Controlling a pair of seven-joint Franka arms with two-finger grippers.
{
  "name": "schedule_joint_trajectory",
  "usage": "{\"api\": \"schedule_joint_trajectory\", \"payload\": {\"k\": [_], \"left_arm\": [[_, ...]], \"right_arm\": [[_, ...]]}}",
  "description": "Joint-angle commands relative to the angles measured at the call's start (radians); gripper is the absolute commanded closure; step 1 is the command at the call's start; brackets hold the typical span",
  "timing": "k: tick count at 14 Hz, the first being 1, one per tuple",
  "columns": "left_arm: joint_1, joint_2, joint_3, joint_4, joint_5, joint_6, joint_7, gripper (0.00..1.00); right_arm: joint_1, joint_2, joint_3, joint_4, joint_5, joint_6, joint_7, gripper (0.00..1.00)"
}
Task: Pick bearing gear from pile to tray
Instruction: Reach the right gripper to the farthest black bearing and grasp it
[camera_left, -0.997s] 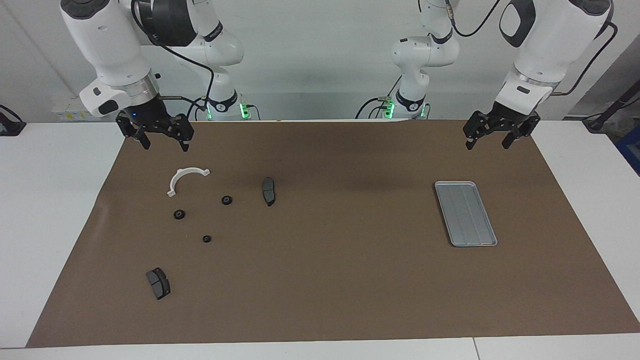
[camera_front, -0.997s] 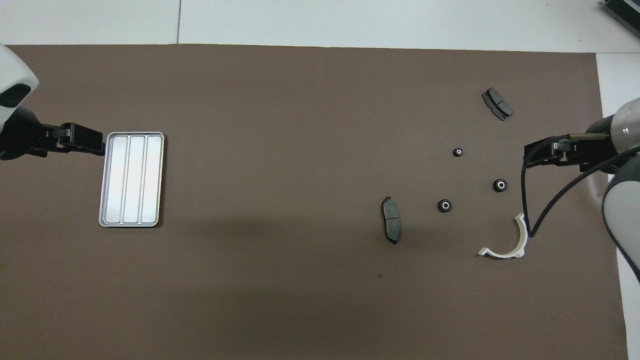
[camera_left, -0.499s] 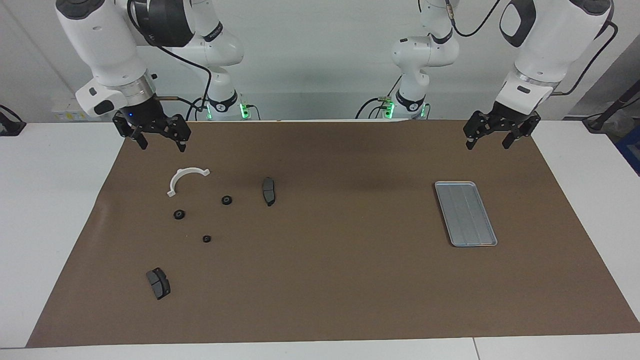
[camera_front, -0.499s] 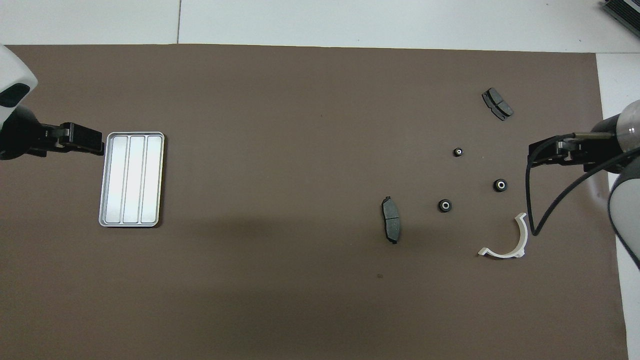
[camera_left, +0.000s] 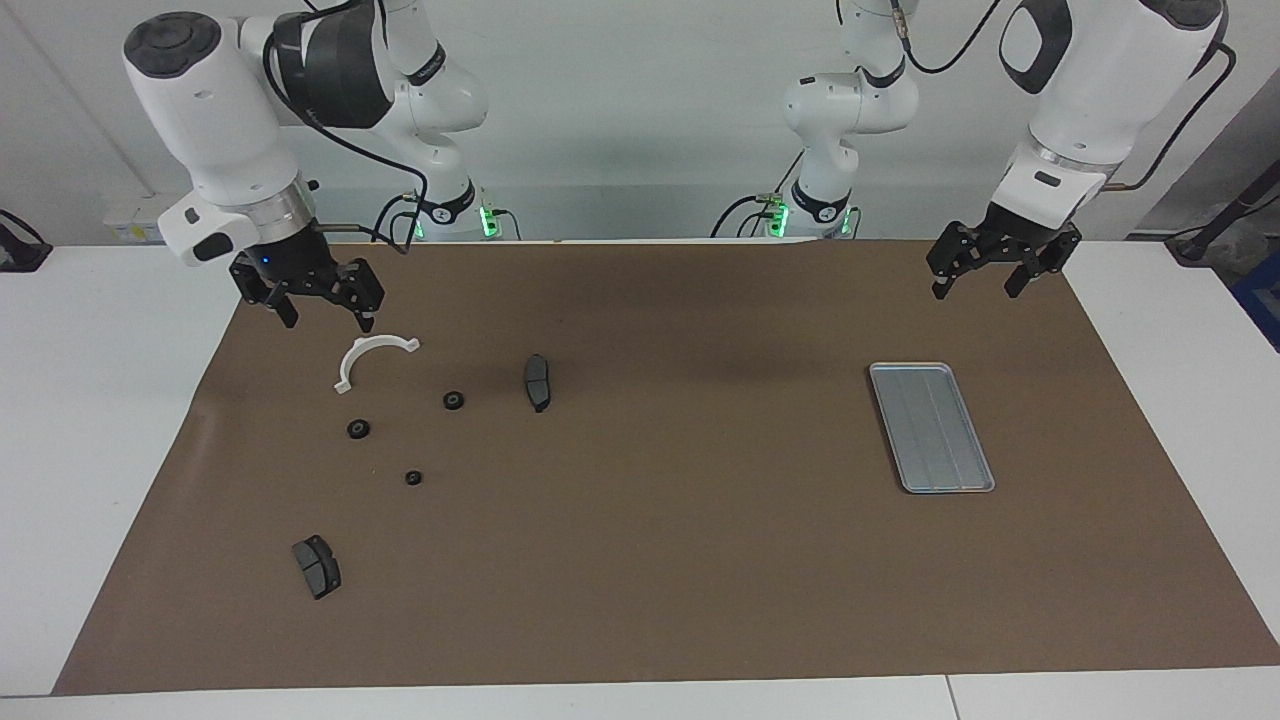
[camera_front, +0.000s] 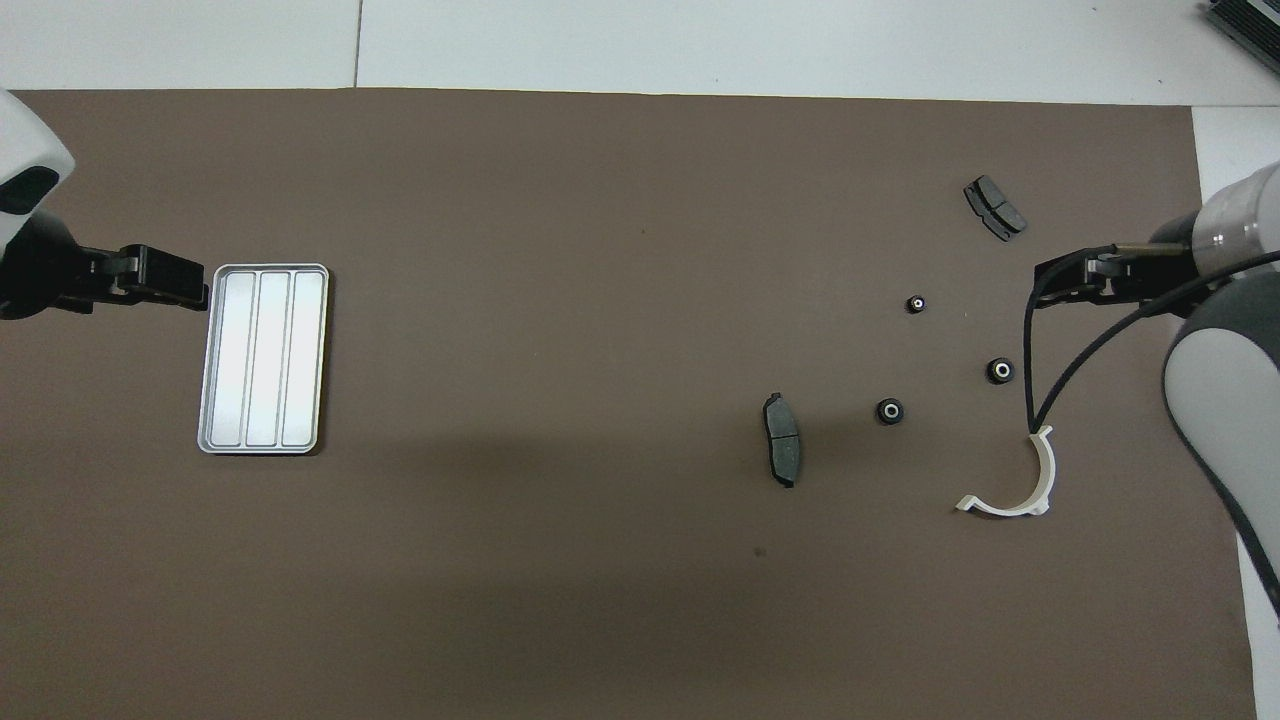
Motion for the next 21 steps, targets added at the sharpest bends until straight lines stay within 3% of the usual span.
{"api": "schedule_joint_trajectory", "payload": {"k": [1,7,13,15,18,21], "left_arm": [[0.0,0.003,0.002,0.012,0.007,-0.002,0.012,0.0],[0.002,0.005,0.001,0.01,0.006,0.0,0.012,0.0],[0.013,0.03,0.004,0.009,0.006,-0.008,0.012,0.0],[0.011,0.028,0.004,0.003,0.006,-0.02,0.012,0.0],[0.014,0.031,0.004,-0.011,0.002,-0.037,0.007,0.0],[0.009,0.048,0.004,-0.031,0.002,-0.036,0.011,0.0]], "right_arm": [[-0.017,0.08,0.008,-0.019,0.004,0.102,0.006,0.0],[-0.016,0.261,0.008,-0.034,0.002,0.335,0.009,0.0],[-0.003,0.362,0.008,-0.071,0.002,0.474,0.015,0.0],[0.004,0.378,0.008,-0.118,0.002,0.536,0.017,0.06],[0.006,0.379,0.01,-0.168,0.002,0.59,0.017,0.23],[0.038,0.378,0.01,-0.177,0.002,0.584,0.018,0.52]]}}
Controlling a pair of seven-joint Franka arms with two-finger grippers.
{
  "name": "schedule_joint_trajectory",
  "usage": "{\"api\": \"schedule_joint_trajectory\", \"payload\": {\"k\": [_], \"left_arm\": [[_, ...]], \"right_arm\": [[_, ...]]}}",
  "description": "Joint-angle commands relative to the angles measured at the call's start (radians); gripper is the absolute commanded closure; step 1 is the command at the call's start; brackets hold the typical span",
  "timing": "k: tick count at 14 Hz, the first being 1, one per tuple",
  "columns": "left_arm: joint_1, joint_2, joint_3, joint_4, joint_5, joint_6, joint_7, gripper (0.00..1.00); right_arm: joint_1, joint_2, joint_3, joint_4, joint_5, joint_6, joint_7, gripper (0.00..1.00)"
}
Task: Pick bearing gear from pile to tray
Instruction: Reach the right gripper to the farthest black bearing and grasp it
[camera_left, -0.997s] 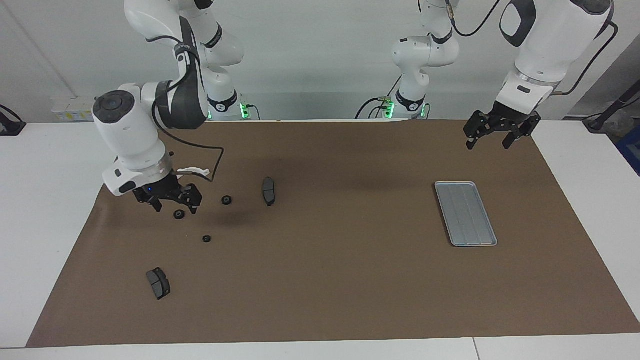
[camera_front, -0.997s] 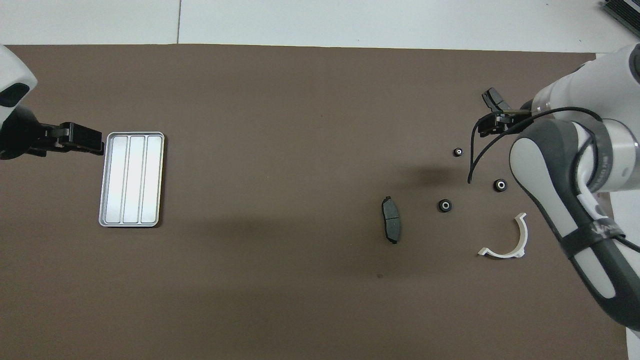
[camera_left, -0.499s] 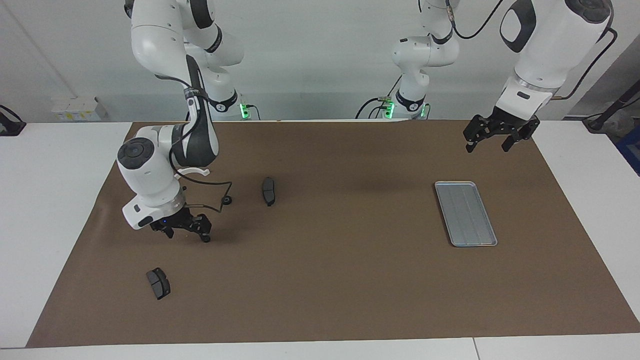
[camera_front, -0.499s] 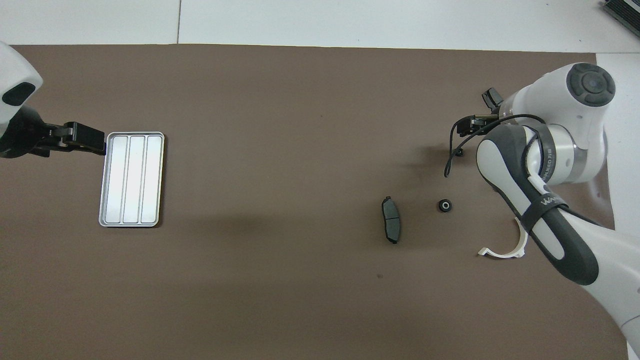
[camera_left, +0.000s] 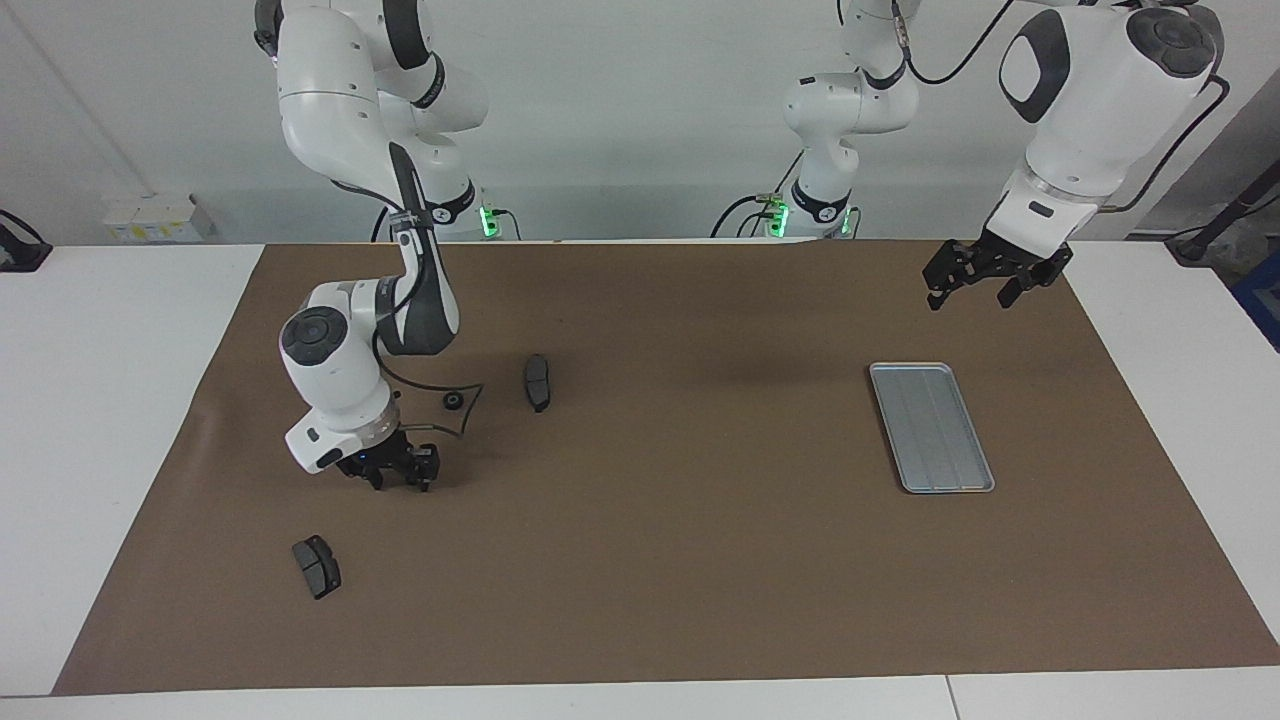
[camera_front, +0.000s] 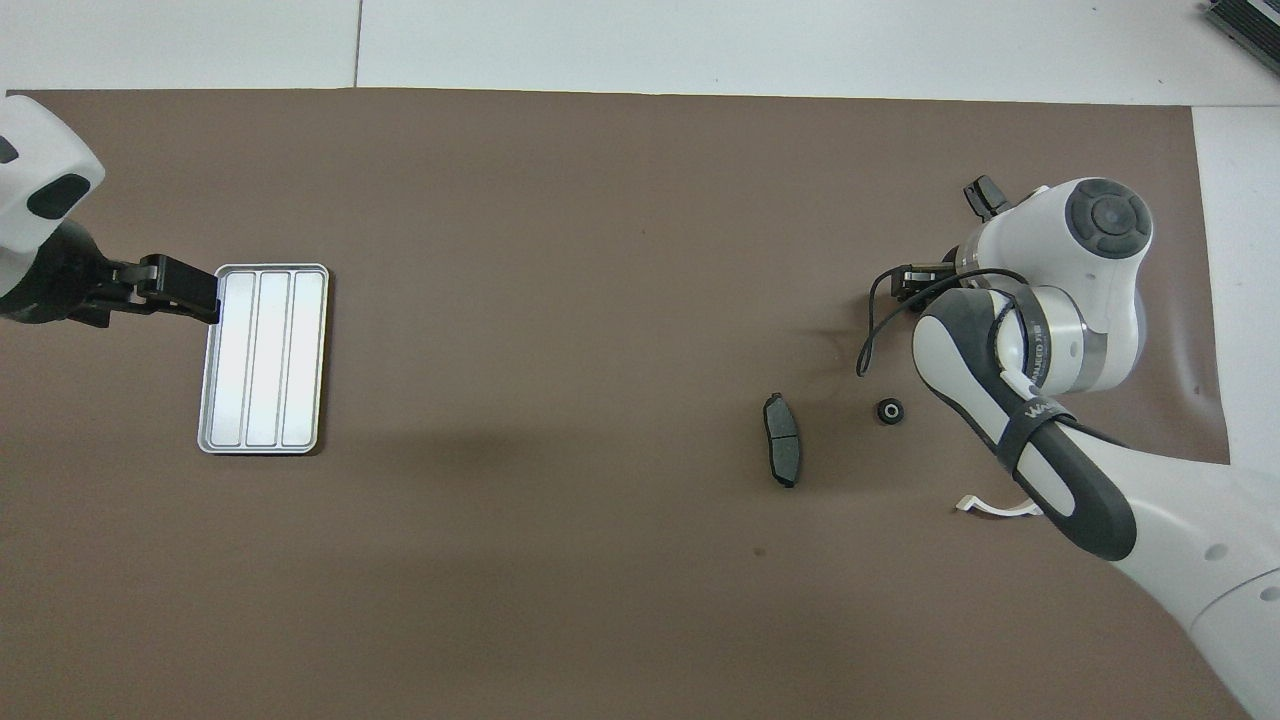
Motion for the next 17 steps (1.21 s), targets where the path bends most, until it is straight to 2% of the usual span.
{"api": "schedule_joint_trajectory", "payload": {"k": [1,2,3,4,8,11,17], "left_arm": [[0.004,0.008,-0.003,-0.014,0.002,-0.006,0.011,0.0],[0.002,0.008,-0.003,-0.013,0.002,-0.003,0.011,0.0],[0.004,0.008,-0.003,-0.013,0.002,0.0,0.011,0.0],[0.002,0.01,-0.003,-0.016,0.002,0.0,0.015,0.0],[0.004,0.01,-0.003,-0.039,0.002,0.043,0.035,0.0],[0.011,-0.001,-0.003,-0.069,0.001,0.095,0.035,0.0],[0.028,-0.001,-0.003,-0.074,-0.008,0.097,0.038,0.0]], "right_arm": [[0.022,-0.018,0.005,-0.029,0.001,0.007,0.018,0.59],[0.022,-0.02,0.005,-0.029,0.001,0.008,0.018,0.72],[0.022,-0.02,0.005,-0.029,0.001,0.007,0.018,0.92],[0.022,-0.025,0.005,-0.026,0.001,0.007,0.018,1.0],[0.031,-0.04,0.016,-0.002,0.001,0.005,0.067,1.0],[0.115,-0.038,0.017,0.024,-0.006,0.004,0.208,1.0],[0.308,-0.029,0.017,0.09,-0.014,-0.013,0.524,1.0]]}}
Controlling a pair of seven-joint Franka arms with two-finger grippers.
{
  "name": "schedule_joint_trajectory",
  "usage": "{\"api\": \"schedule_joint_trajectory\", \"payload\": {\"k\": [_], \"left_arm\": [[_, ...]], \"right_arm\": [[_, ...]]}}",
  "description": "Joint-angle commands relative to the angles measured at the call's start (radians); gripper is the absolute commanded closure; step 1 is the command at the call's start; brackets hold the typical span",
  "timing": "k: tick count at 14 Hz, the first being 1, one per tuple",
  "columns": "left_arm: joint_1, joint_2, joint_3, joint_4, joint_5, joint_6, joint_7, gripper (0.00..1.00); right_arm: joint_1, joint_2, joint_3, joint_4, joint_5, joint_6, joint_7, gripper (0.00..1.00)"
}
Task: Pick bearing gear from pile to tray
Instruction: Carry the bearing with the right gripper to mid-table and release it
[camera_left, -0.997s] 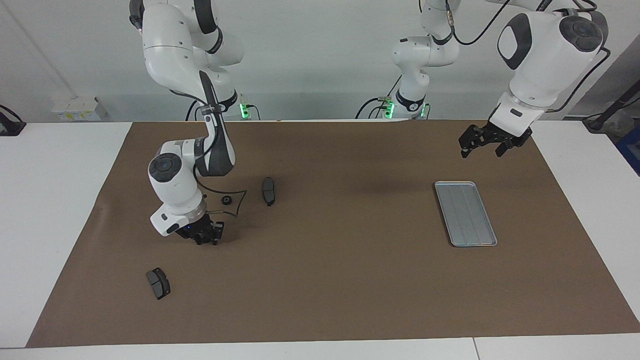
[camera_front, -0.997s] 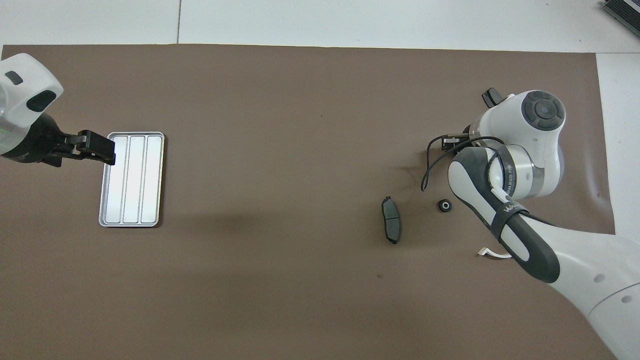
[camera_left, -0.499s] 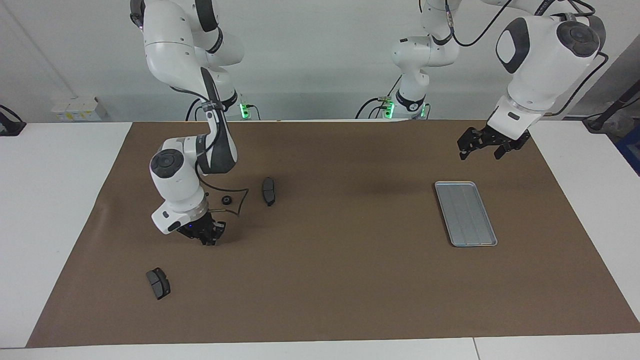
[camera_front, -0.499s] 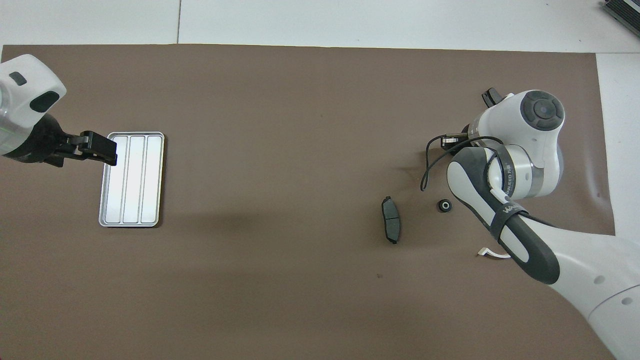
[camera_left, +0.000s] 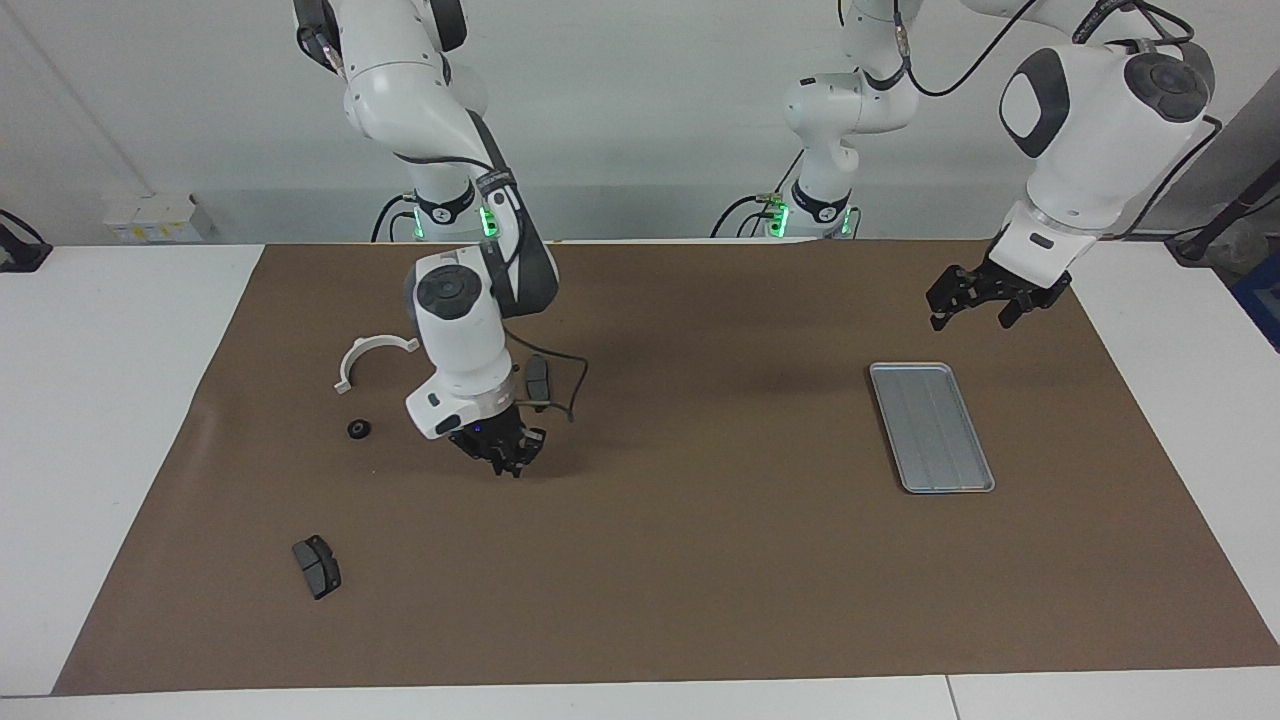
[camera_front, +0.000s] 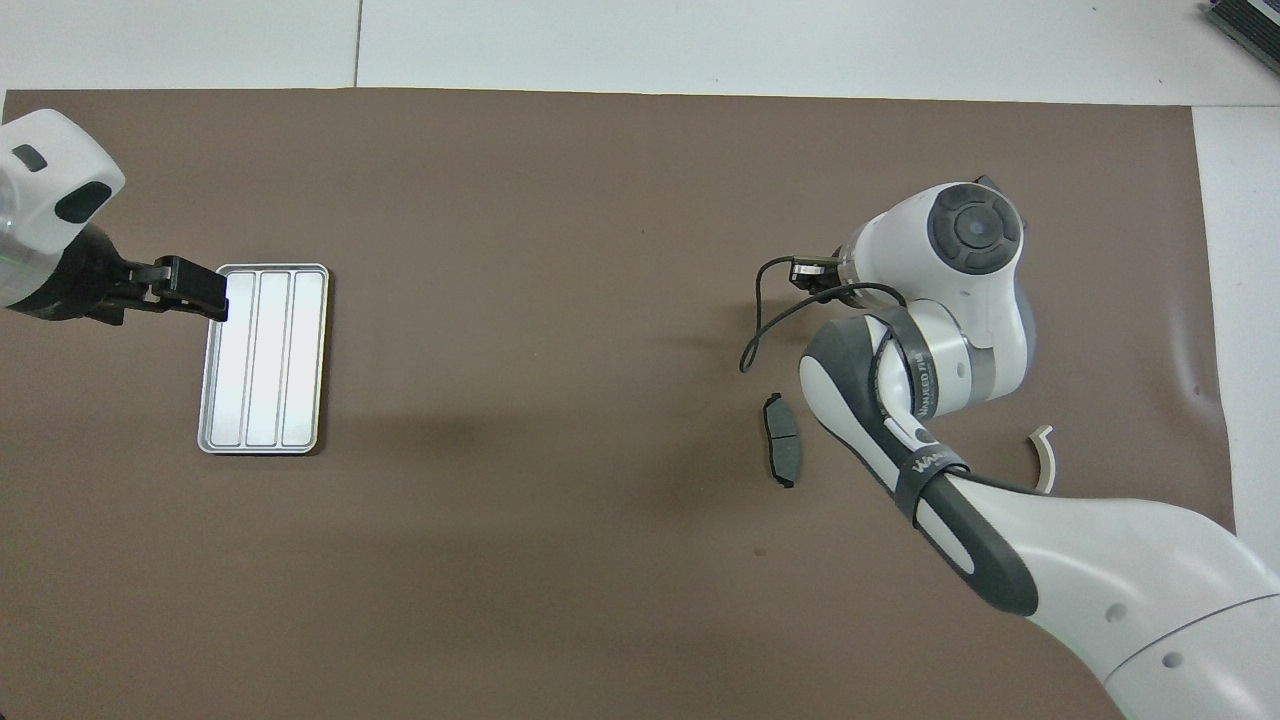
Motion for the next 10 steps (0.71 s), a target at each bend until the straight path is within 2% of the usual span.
{"api": "schedule_joint_trajectory", "payload": {"k": [1,7,10], "left_arm": [[0.0,-0.016,-0.006,-0.029,-0.008,0.027,0.013,0.0],[-0.015,0.01,-0.009,-0.028,-0.025,0.054,0.001,0.0],[-0.017,0.013,-0.009,-0.028,-0.025,0.054,0.001,0.0]], "right_arm": [[0.078,0.006,-0.002,0.033,-0.013,-0.01,0.14,1.0],[0.253,0.056,-0.003,0.057,-0.019,0.007,0.381,1.0],[0.307,0.07,-0.002,0.057,-0.059,0.029,0.478,1.0]]}}
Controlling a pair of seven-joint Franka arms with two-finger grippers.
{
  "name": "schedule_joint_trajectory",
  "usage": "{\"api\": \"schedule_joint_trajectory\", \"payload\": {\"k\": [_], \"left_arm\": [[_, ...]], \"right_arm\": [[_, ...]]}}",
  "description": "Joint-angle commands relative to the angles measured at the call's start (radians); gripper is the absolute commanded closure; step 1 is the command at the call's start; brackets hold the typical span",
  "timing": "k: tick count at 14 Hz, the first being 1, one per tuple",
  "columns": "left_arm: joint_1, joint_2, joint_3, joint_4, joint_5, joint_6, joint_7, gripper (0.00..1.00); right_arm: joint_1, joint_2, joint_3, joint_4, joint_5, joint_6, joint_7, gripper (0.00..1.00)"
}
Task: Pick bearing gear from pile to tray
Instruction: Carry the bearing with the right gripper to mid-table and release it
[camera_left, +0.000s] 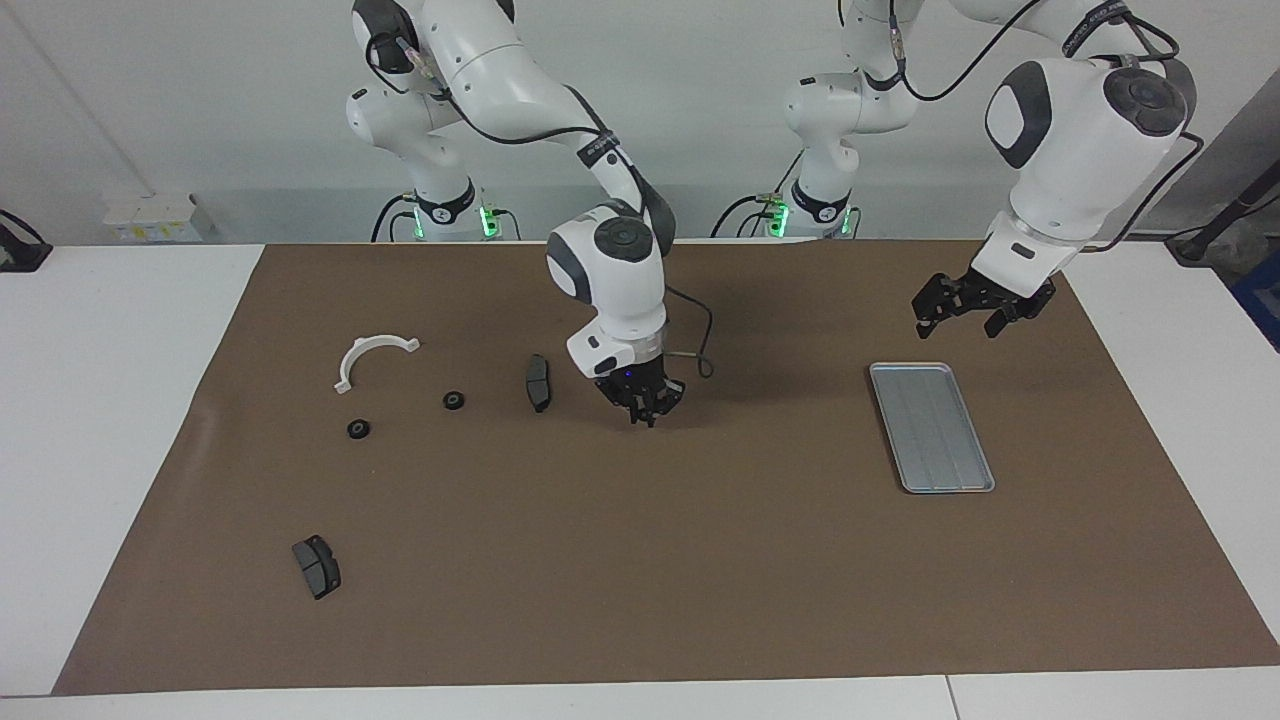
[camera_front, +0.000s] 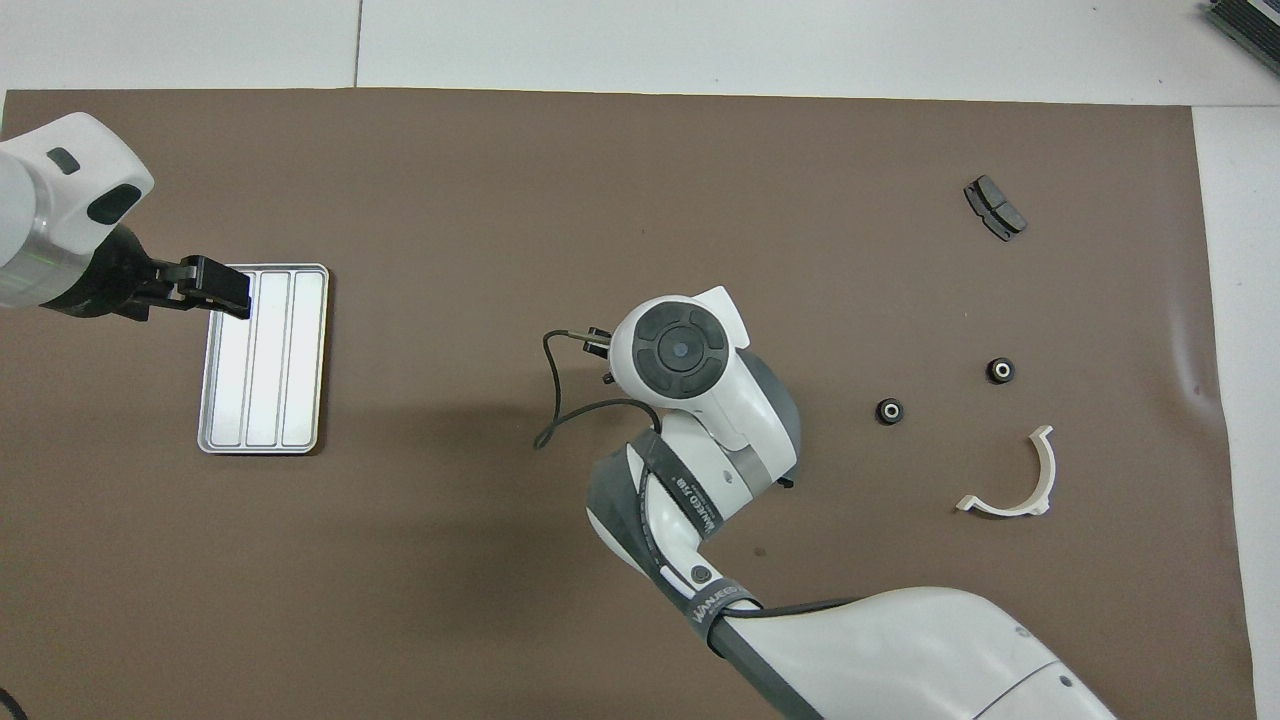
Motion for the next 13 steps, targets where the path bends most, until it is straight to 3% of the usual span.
{"api": "schedule_joint_trajectory", "payload": {"k": [1,3,4,5,6,7,9,10,13], "left_arm": [[-0.011,0.001,0.01,-0.01,-0.014,0.018,0.001,0.0],[-0.011,0.001,0.01,-0.008,-0.014,0.02,0.001,0.0],[-0.011,0.002,0.01,-0.008,-0.014,0.02,0.001,0.0],[-0.013,0.007,0.01,-0.008,-0.014,0.02,0.001,0.0],[-0.016,0.008,0.01,-0.005,-0.014,0.02,0.0,0.0],[-0.018,0.01,0.01,-0.004,-0.02,0.02,-0.002,0.0],[-0.018,0.013,0.01,-0.002,-0.026,0.02,-0.002,0.0],[-0.019,0.015,0.01,0.001,-0.029,0.02,-0.004,0.0],[-0.069,0.037,0.01,0.01,-0.054,0.046,-0.074,0.0]], "right_arm": [[0.032,0.034,-0.002,0.022,-0.035,0.03,0.078,1.0],[0.066,0.043,-0.002,0.022,-0.034,0.027,0.088,0.96],[0.071,0.043,-0.002,0.02,-0.035,0.025,0.088,0.81],[0.071,0.042,-0.002,0.02,-0.037,0.023,0.086,0.59],[0.072,0.04,-0.003,0.02,-0.037,0.01,0.086,0.47],[0.068,0.038,-0.005,0.02,-0.037,0.002,0.083,0.25],[0.048,0.022,-0.008,0.017,-0.038,0.0,0.073,0.05],[0.026,-0.004,-0.008,0.002,-0.038,0.002,0.065,0.0],[-0.063,-0.116,-0.006,-0.128,-0.038,-0.003,-0.099,0.0]]}}
